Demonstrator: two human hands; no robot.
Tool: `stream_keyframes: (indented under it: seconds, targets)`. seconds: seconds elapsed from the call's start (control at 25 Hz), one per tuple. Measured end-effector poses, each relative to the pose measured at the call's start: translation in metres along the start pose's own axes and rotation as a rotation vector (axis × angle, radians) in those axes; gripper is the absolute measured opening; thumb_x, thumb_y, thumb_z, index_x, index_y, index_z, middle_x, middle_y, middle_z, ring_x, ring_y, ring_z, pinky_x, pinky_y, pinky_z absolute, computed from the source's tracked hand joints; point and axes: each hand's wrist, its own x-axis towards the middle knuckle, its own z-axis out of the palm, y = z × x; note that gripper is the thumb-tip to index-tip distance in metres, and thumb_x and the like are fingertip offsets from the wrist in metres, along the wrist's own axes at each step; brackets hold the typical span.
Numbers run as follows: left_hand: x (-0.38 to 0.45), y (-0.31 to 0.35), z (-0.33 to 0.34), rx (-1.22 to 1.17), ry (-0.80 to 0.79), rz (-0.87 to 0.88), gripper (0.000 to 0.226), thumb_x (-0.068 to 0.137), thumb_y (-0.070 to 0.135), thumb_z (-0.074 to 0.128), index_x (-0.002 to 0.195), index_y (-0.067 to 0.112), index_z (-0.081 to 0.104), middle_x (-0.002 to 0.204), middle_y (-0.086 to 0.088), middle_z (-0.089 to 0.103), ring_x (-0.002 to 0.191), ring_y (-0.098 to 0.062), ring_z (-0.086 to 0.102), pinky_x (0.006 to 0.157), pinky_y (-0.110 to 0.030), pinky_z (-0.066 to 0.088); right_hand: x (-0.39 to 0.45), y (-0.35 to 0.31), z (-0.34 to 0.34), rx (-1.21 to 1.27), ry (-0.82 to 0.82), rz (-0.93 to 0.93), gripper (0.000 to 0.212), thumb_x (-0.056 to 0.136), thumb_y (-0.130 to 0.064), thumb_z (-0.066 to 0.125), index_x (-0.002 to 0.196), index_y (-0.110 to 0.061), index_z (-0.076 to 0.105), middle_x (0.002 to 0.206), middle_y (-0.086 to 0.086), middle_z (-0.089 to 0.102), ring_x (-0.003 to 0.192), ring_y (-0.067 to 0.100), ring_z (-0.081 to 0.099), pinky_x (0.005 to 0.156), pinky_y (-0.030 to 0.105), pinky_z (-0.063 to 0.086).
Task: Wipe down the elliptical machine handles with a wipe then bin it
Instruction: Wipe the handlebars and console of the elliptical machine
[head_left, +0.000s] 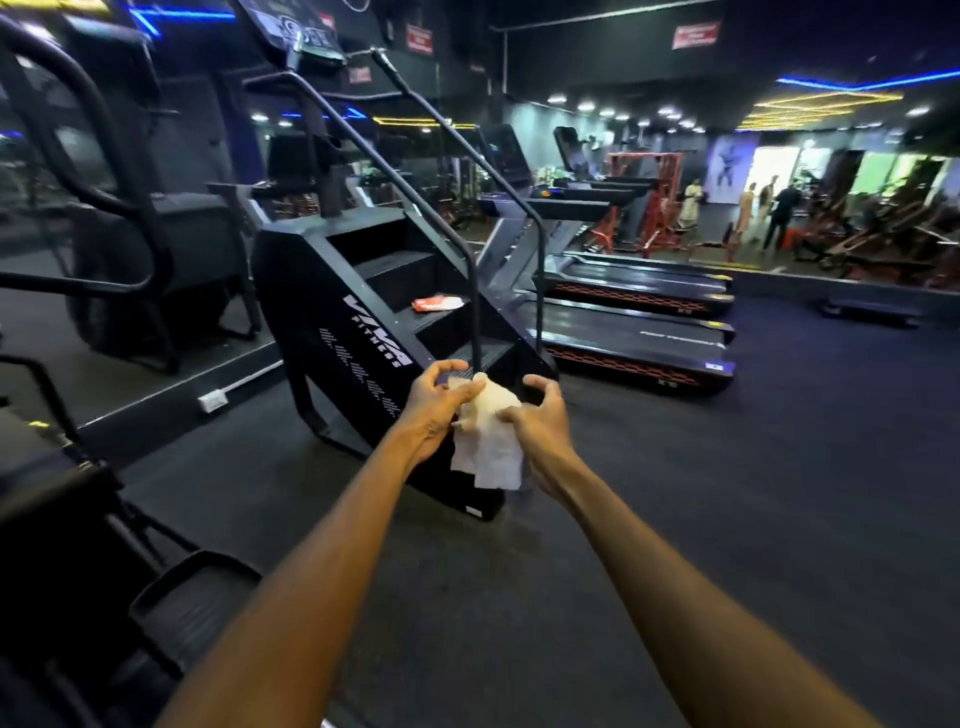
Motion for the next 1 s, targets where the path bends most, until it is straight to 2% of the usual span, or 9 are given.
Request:
stream_keyframes:
  seconds: [0.12, 0.24, 0.28, 0.4, 0.48, 0.6, 0.72, 0.84, 1.0]
  targets:
    - [0.054, 0.013, -0.019, -0.026, 0.095, 0.001, 0.040, 0.084, 0.007, 0.073, 0.121, 0.007, 0.058, 0.091, -0.014, 0.064, 0.064, -0.014, 0.064, 0.050, -0.026, 0.051, 0.065, -0.005, 0.031, -0.022, -0.102, -0.056, 0.052, 0.077, 0.007, 0.064, 0.122, -0.017, 0.050, 0.112, 0.014, 0.062, 0.097, 0.024, 0.064, 0.074, 0.027, 0.054]
    - [0.103, 0.025, -0.046, 0.051, 0.121, 0.045, 0.030, 0.084, 0.012, 0.075, 0.113, 0.010, 0.064, 0.095, -0.009, 0.060, 0.068, -0.013, 0.061, 0.057, -0.028, 0.051, 0.126, -0.013, 0.065, -0.026, -0.167, -0.103, 0.044, 0.076, 0.009, 0.056, 0.114, -0.013, 0.055, 0.113, 0.011, 0.061, 0.101, 0.024, 0.061, 0.084, 0.034, 0.055]
    - [0.113, 0.027, -0.054, 0.101, 0.107, 0.068, 0.026, 0.084, 0.011, 0.075, 0.109, 0.011, 0.066, 0.094, -0.007, 0.061, 0.072, -0.012, 0.062, 0.062, -0.028, 0.053, 0.141, -0.018, 0.074, -0.037, -0.186, -0.107, 0.045, 0.076, 0.009, 0.054, 0.115, -0.012, 0.056, 0.114, 0.010, 0.061, 0.103, 0.023, 0.060, 0.087, 0.034, 0.054]
    - [0.147, 0.035, -0.077, 0.357, 0.157, 0.161, 0.026, 0.081, 0.001, 0.075, 0.105, 0.007, 0.068, 0.091, -0.001, 0.067, 0.081, -0.009, 0.062, 0.078, -0.024, 0.054, 0.193, -0.028, 0.108, -0.063, -0.291, -0.106, 0.045, 0.077, 0.012, 0.053, 0.115, -0.012, 0.055, 0.109, 0.006, 0.061, 0.099, 0.018, 0.059, 0.082, 0.027, 0.050]
    - [0.174, 0.042, -0.095, 0.471, 0.252, 0.178, 0.030, 0.079, -0.003, 0.076, 0.107, 0.002, 0.068, 0.091, -0.001, 0.067, 0.084, -0.010, 0.061, 0.081, -0.021, 0.054, 0.224, -0.033, 0.135, -0.048, -0.381, -0.099, 0.043, 0.078, 0.012, 0.054, 0.115, -0.008, 0.056, 0.100, 0.004, 0.061, 0.093, 0.017, 0.060, 0.083, 0.032, 0.054]
    - [0.209, 0.054, -0.114, 0.559, 0.393, 0.195, 0.024, 0.080, -0.003, 0.074, 0.104, 0.001, 0.070, 0.093, -0.008, 0.069, 0.084, -0.015, 0.063, 0.078, -0.021, 0.055, 0.267, -0.034, 0.174, -0.059, -0.509, -0.125, 0.043, 0.075, 0.009, 0.054, 0.112, -0.010, 0.061, 0.104, 0.005, 0.063, 0.098, 0.021, 0.063, 0.090, 0.038, 0.056]
    - [0.244, 0.065, -0.134, 0.621, 0.554, 0.204, 0.016, 0.085, 0.000, 0.071, 0.100, -0.001, 0.071, 0.090, -0.010, 0.070, 0.076, -0.011, 0.062, 0.067, -0.015, 0.053, 0.309, -0.035, 0.208, -0.077, -0.640, -0.147, 0.029, 0.074, 0.005, 0.059, 0.093, -0.016, 0.066, 0.090, 0.000, 0.066, 0.086, 0.017, 0.065, 0.073, 0.029, 0.056]
    - [0.278, 0.071, -0.156, 0.689, 0.672, 0.228, 0.008, 0.085, 0.003, 0.071, 0.093, 0.004, 0.073, 0.087, -0.009, 0.072, 0.077, -0.014, 0.061, 0.070, -0.027, 0.053, 0.350, -0.036, 0.245, -0.123, -0.831, -0.198, 0.019, 0.077, 0.001, 0.066, 0.078, -0.017, 0.069, 0.079, -0.001, 0.068, 0.077, 0.014, 0.065, 0.064, 0.025, 0.054]
    - [0.294, 0.071, -0.189, 0.702, 0.668, 0.146, 0.022, 0.082, 0.015, 0.078, 0.101, 0.008, 0.071, 0.080, 0.001, 0.064, 0.072, -0.008, 0.058, 0.068, -0.021, 0.053, 0.384, -0.033, 0.303, -0.120, -0.920, -0.205, 0.006, 0.082, -0.007, 0.073, 0.080, -0.012, 0.073, 0.083, 0.005, 0.073, 0.083, 0.019, 0.069, 0.080, 0.037, 0.058]
